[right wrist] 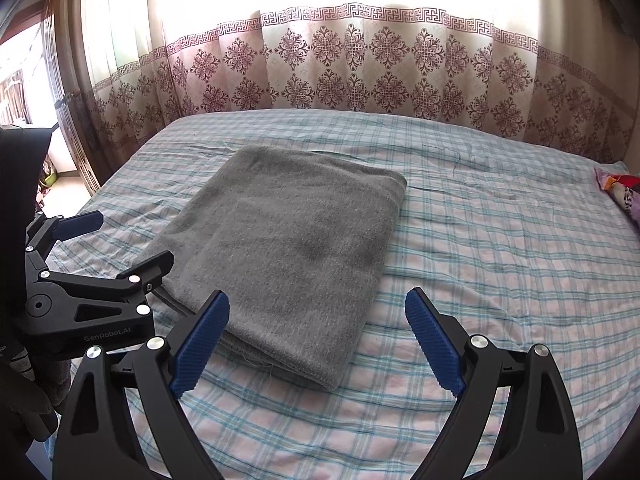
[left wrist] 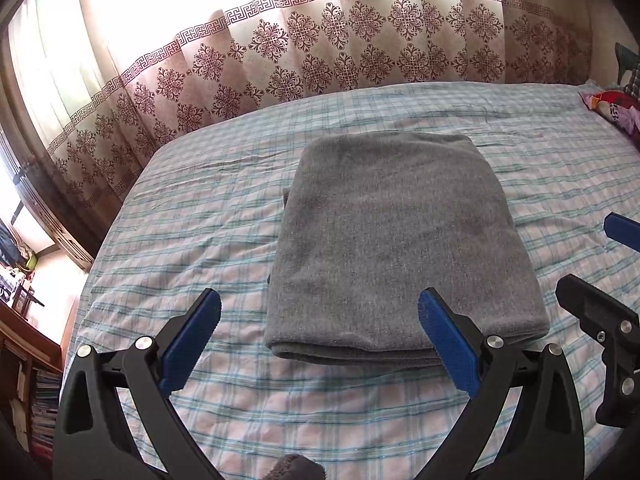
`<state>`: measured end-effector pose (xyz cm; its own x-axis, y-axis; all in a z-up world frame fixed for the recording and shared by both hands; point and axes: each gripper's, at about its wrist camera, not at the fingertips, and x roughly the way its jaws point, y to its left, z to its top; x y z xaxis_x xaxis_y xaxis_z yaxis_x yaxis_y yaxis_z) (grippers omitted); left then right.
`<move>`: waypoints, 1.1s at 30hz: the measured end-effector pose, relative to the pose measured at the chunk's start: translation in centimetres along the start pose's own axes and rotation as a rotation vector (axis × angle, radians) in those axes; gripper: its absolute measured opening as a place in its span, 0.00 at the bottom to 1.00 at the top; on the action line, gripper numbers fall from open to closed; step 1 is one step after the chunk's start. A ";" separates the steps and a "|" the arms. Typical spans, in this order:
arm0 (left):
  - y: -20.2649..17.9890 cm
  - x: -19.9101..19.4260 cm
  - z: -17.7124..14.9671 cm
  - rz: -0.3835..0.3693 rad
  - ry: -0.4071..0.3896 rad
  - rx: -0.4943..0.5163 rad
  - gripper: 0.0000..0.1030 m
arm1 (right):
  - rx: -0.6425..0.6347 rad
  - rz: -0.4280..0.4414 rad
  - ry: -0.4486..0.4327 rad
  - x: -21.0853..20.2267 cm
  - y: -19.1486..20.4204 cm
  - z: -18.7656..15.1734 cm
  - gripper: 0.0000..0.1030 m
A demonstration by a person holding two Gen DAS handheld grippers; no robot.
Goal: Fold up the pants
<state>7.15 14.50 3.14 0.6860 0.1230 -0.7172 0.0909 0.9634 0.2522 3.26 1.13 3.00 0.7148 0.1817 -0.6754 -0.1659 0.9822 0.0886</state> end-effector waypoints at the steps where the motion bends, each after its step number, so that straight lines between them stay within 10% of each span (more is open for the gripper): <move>1: 0.0 0.0 0.0 -0.001 0.001 0.000 0.97 | 0.002 -0.003 0.001 0.0 0.0 0.0 0.86; 17: 2.7 4.8 -0.3 -0.071 0.114 -0.092 0.97 | 0.066 -0.022 0.074 3.8 -1.8 -0.1 0.87; 33: 7.2 16.1 3.3 -0.404 0.290 -0.322 0.97 | 0.174 0.015 0.156 12.3 -5.7 2.6 0.87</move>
<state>21.19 22.65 -4.45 0.4133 -0.2524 -0.8750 0.0491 0.9656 -0.2553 14.81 -2.11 -3.93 0.5968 0.2002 -0.7770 -0.0469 0.9754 0.2153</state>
